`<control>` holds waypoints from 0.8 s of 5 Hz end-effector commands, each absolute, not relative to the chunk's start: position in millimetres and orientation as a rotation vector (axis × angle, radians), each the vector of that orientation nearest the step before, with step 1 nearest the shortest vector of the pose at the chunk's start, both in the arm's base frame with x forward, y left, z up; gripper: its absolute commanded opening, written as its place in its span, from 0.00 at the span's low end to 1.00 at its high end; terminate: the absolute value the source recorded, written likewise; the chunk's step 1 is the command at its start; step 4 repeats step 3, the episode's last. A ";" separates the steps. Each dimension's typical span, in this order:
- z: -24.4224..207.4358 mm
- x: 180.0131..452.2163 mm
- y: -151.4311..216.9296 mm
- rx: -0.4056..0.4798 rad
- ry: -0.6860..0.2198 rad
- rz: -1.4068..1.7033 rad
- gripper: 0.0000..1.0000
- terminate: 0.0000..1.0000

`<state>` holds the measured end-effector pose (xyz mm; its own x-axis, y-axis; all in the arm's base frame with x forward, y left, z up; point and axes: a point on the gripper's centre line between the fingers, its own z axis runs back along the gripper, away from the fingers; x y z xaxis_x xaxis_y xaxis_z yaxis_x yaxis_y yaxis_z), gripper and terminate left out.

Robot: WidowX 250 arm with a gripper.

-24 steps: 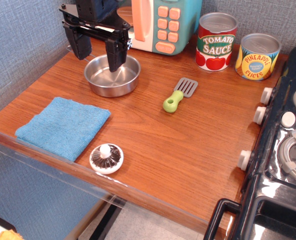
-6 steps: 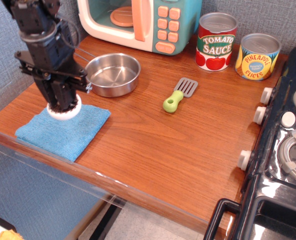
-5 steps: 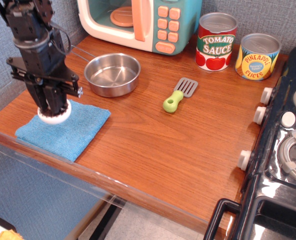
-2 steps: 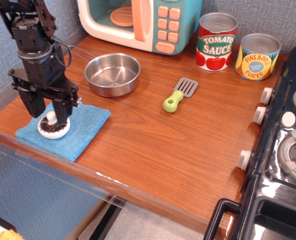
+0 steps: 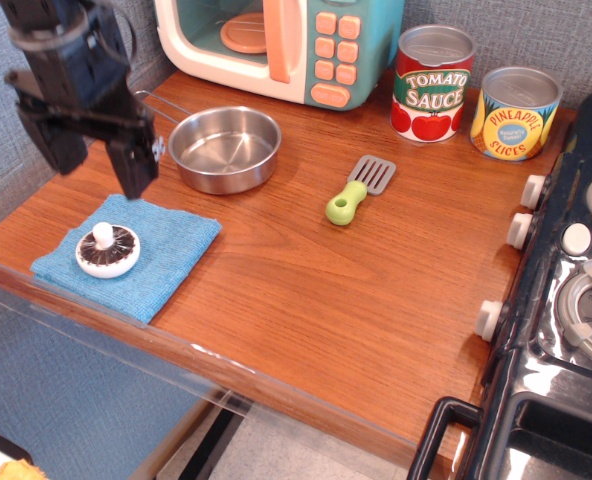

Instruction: Move the mushroom and place on towel

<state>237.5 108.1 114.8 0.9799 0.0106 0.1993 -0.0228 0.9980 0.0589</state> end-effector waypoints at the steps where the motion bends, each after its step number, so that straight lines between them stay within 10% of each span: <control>1: 133.6 240.5 88.4 0.083 -0.170 -0.054 1.00 0.00; 2: 133.6 240.5 88.4 0.083 -0.170 -0.054 1.00 0.00; 3: 133.6 240.5 88.4 0.083 -0.170 -0.054 1.00 1.00; 4: 133.6 240.5 88.4 0.083 -0.170 -0.054 1.00 1.00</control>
